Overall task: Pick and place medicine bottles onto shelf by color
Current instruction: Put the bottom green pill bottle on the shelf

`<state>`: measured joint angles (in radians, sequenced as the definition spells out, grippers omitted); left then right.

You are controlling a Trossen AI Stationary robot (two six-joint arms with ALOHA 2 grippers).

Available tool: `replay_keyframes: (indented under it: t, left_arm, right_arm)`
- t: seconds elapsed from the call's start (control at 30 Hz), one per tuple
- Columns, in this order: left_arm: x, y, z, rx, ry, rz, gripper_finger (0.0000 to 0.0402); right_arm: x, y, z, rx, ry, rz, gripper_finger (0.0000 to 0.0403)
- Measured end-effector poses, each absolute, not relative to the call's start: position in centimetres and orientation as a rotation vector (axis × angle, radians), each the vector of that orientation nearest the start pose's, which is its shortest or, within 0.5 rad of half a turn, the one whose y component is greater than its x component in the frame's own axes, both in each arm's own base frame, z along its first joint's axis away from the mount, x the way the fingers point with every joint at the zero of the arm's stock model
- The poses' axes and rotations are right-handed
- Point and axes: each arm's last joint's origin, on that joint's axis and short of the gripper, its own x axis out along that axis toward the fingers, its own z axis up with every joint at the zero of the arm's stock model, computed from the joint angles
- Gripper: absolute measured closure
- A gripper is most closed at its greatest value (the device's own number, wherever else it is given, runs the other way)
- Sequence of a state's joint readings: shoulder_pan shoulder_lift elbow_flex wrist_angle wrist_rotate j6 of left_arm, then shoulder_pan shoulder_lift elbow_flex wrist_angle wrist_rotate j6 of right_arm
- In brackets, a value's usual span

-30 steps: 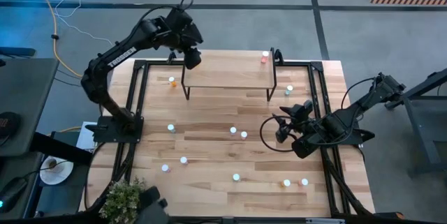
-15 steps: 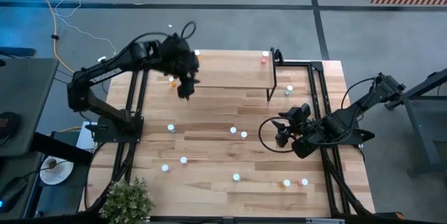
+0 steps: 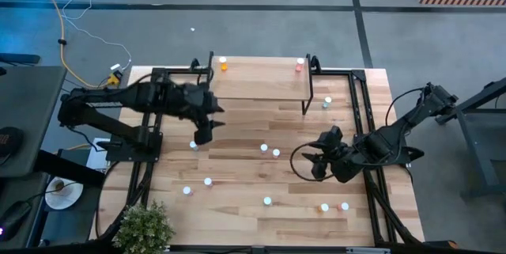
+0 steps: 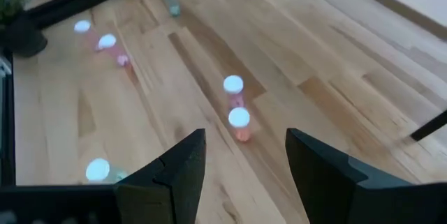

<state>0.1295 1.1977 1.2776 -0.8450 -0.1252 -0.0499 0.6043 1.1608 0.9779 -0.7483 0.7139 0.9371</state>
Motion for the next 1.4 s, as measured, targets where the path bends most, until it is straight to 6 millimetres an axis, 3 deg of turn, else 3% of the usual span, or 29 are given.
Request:
replay_keyframes:
  t: [0.37, 0.77, 1.1, 1.4]
  left_arm:
    - [23.8, -2.1, 34.2, -0.019, 0.659, 0.164, 0.0204]
    - [23.2, -6.7, 31.3, 0.006, 0.637, 0.157, 0.0204]
    - [22.3, -8.9, 29.9, -0.046, 0.645, 0.135, 0.0204]
    - [22.3, -9.2, 30.2, -0.053, 0.609, 0.154, 0.0204]
  right_arm:
    - [20.8, 13.9, 26.5, 0.236, 0.651, -0.35, 0.0213]
    - [22.7, 15.8, 26.0, 0.282, 0.612, -0.214, 0.0213]
    - [24.0, 17.0, 25.4, 0.281, 0.608, -0.104, 0.0213]
    - [25.0, 18.3, 24.4, 0.283, 0.574, -0.07, 0.0209]
